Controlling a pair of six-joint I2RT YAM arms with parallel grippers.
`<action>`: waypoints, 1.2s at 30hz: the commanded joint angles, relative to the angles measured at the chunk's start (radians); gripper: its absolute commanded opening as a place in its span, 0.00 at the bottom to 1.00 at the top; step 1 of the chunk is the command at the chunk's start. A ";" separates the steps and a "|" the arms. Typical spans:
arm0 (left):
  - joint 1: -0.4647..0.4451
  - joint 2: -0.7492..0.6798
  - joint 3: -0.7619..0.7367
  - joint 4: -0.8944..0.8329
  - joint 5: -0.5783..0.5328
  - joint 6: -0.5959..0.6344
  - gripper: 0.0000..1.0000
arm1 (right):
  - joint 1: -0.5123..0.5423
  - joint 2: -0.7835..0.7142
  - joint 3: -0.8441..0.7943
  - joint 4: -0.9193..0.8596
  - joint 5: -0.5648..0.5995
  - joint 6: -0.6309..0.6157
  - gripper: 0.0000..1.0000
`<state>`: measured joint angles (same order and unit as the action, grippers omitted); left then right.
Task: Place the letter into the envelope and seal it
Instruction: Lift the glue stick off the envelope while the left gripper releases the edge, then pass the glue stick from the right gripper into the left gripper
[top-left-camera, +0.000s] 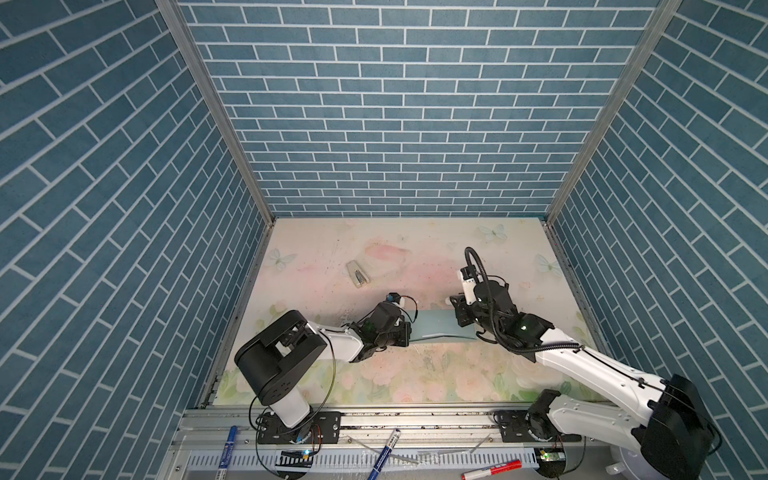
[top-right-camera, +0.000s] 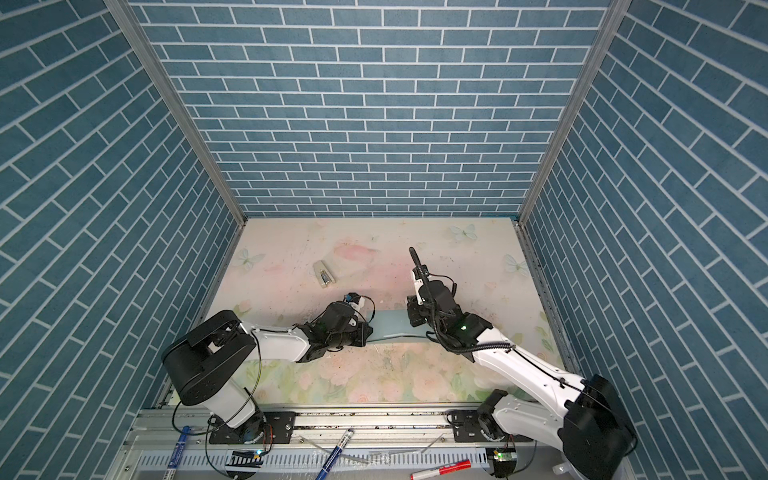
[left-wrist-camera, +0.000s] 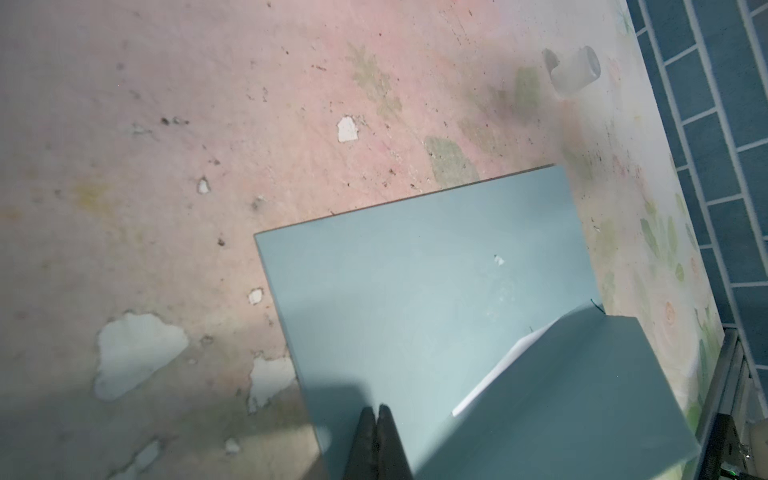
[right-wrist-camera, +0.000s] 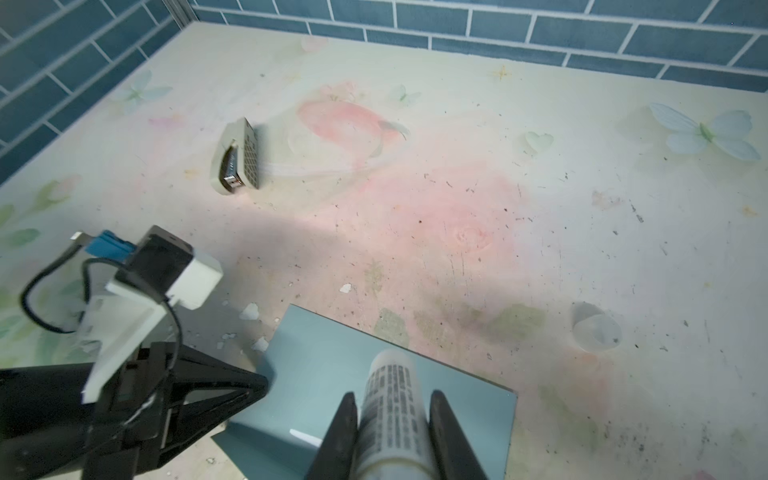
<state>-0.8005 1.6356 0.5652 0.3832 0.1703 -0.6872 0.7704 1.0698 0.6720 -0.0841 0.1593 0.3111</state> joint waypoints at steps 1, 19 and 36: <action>0.004 -0.048 0.002 -0.160 0.001 -0.003 0.00 | -0.010 -0.066 -0.054 0.118 -0.039 0.038 0.00; 0.011 -0.550 0.150 -0.095 -0.111 -0.252 0.83 | -0.029 -0.100 -0.177 0.711 -0.136 -0.044 0.00; 0.012 -0.415 0.092 0.309 -0.101 -0.921 0.98 | -0.024 0.124 -0.152 1.066 -0.279 -0.117 0.00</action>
<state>-0.7925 1.1965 0.6498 0.6144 0.0498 -1.4914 0.7452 1.1793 0.4999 0.8669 -0.0769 0.2272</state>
